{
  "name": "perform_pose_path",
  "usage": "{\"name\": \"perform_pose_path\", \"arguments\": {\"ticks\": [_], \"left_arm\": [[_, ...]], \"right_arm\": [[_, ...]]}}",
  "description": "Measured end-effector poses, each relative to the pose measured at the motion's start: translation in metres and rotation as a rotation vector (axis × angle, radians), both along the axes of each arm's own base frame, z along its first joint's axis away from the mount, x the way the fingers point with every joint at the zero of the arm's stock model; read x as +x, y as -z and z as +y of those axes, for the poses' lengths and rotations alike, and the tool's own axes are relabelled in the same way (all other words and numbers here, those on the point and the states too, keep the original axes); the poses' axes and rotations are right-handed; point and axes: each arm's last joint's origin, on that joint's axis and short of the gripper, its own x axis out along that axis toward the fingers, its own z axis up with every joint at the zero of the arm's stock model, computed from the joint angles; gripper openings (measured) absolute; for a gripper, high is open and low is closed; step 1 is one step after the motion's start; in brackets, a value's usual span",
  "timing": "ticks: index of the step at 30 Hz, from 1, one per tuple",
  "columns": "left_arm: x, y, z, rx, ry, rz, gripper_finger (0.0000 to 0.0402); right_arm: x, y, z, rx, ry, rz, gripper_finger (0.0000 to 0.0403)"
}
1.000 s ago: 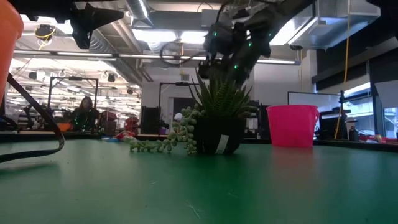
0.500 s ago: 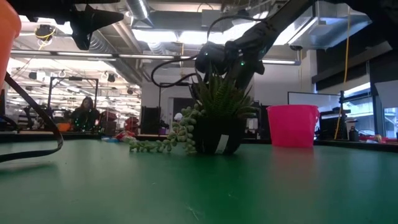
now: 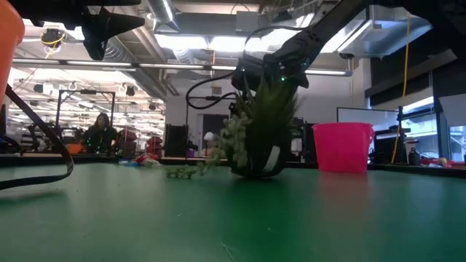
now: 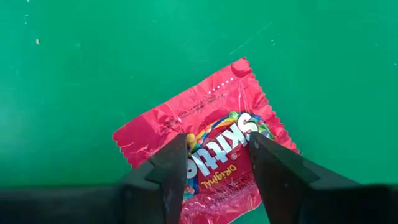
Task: Sort candy
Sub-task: Put the red candy into the orange bucket
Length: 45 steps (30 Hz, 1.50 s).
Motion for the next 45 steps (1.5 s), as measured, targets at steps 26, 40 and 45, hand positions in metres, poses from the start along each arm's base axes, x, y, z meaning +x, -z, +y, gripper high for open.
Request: {"name": "perform_pose_path", "arguments": {"ticks": [26,40,45], "left_arm": [[0.000,0.000,0.000,0.000,0.001,0.000,0.0156],[0.000,0.000,0.000,-0.001,0.001,0.000,0.0156],[0.000,0.000,0.000,-0.001,0.001,0.000,0.0156]], "right_arm": [[-0.008,-0.003,-0.011,-0.033,0.057,0.042,0.0155],[-0.009,-0.005,-0.009,-0.032,0.034,0.046,0.0010],[-0.014,-0.018,-0.008,-0.073,0.041,0.048,0.0003]]}}
